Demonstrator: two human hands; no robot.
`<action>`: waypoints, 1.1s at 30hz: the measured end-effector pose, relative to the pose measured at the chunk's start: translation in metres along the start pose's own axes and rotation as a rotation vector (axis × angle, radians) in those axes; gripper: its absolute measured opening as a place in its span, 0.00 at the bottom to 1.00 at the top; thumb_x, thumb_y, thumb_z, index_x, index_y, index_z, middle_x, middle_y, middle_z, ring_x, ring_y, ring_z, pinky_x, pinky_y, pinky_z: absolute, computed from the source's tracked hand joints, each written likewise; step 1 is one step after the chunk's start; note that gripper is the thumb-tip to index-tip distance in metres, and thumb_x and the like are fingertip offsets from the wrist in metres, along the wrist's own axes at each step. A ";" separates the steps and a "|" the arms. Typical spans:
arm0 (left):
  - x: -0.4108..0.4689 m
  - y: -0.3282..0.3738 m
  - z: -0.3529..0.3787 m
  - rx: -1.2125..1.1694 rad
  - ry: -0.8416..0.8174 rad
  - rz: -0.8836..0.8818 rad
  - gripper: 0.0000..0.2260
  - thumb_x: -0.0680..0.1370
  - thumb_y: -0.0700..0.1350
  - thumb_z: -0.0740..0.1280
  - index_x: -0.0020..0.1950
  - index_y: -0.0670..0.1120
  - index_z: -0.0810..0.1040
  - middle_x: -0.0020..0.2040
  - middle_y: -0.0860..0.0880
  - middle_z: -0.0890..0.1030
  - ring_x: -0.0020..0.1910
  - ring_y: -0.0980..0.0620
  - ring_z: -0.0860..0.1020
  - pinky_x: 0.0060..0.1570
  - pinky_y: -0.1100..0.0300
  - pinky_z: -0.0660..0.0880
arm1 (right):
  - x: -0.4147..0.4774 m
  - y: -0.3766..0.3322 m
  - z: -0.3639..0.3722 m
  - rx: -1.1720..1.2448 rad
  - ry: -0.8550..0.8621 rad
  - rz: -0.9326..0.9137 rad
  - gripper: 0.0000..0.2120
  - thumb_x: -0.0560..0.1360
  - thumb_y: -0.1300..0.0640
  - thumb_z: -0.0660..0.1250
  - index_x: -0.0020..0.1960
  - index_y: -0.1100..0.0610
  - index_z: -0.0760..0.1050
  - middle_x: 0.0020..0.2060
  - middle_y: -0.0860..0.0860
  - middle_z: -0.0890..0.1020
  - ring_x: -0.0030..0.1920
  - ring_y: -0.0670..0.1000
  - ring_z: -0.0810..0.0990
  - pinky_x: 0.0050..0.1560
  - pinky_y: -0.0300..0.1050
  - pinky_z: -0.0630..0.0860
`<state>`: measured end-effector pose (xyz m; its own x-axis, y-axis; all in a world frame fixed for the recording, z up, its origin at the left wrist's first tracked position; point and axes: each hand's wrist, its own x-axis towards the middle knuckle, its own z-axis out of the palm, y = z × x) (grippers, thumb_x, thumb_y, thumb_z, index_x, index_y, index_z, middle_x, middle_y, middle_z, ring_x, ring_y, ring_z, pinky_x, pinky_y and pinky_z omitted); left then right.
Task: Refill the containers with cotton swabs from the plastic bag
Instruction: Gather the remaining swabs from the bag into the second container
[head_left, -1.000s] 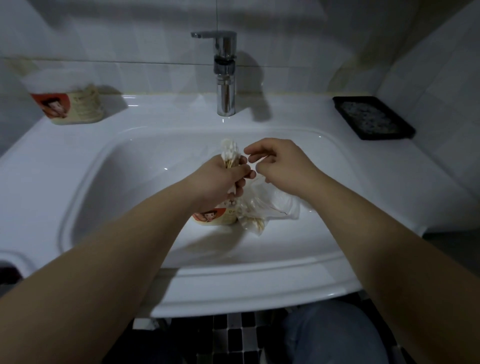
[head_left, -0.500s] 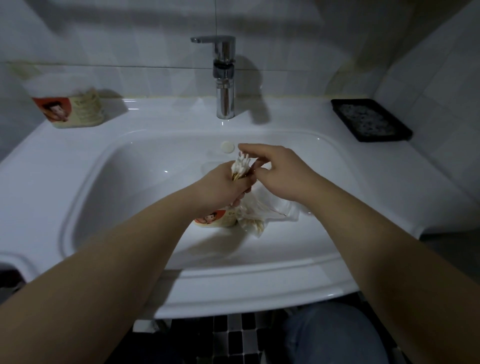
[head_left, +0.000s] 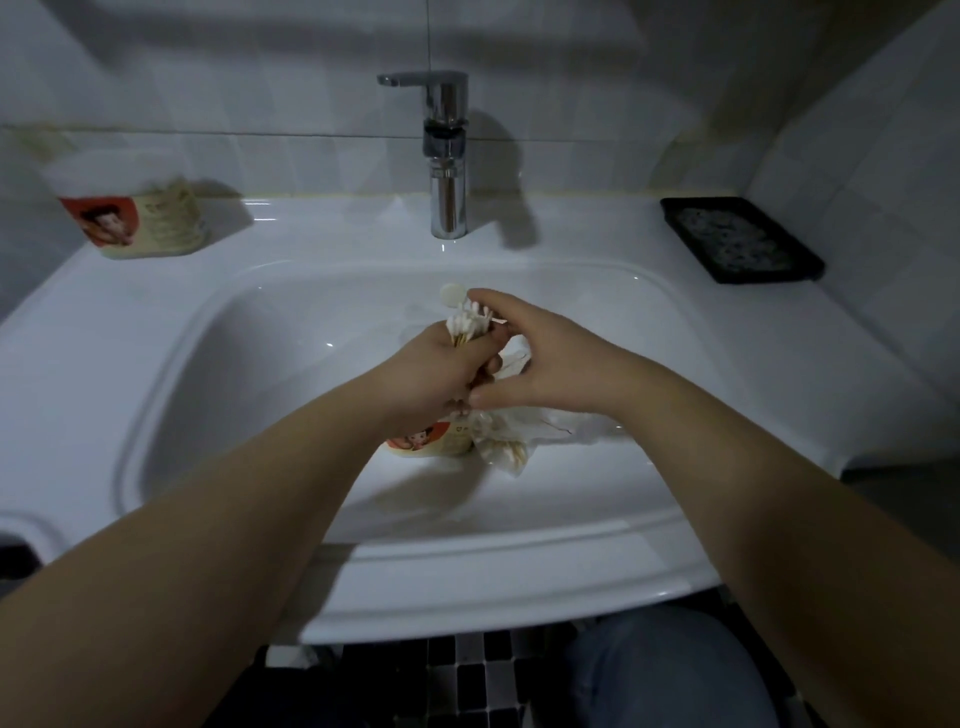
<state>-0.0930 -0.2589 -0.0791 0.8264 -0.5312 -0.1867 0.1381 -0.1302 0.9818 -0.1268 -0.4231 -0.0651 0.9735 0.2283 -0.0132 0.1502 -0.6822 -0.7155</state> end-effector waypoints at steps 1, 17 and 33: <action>0.000 0.001 0.001 -0.072 0.007 -0.031 0.11 0.84 0.46 0.64 0.43 0.45 0.72 0.31 0.50 0.74 0.27 0.55 0.71 0.26 0.62 0.69 | 0.002 0.001 0.004 -0.029 -0.007 -0.010 0.53 0.62 0.42 0.82 0.80 0.44 0.59 0.73 0.42 0.71 0.71 0.44 0.72 0.68 0.45 0.73; 0.004 0.001 -0.004 -0.338 -0.038 -0.130 0.12 0.84 0.43 0.61 0.41 0.46 0.70 0.33 0.50 0.73 0.32 0.55 0.73 0.37 0.60 0.65 | 0.005 -0.012 0.013 -0.376 0.143 -0.191 0.43 0.66 0.48 0.80 0.76 0.51 0.66 0.64 0.48 0.77 0.64 0.50 0.69 0.63 0.49 0.73; 0.002 0.001 -0.003 -0.220 -0.048 -0.046 0.05 0.81 0.33 0.63 0.53 0.41 0.76 0.33 0.45 0.73 0.33 0.51 0.73 0.38 0.56 0.73 | 0.004 -0.016 0.009 -0.174 0.095 -0.092 0.47 0.69 0.52 0.79 0.82 0.49 0.59 0.72 0.47 0.73 0.69 0.46 0.71 0.62 0.36 0.67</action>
<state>-0.0894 -0.2571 -0.0786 0.7902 -0.5691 -0.2273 0.2946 0.0275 0.9552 -0.1270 -0.4053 -0.0600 0.9649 0.2344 0.1185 0.2589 -0.7732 -0.5789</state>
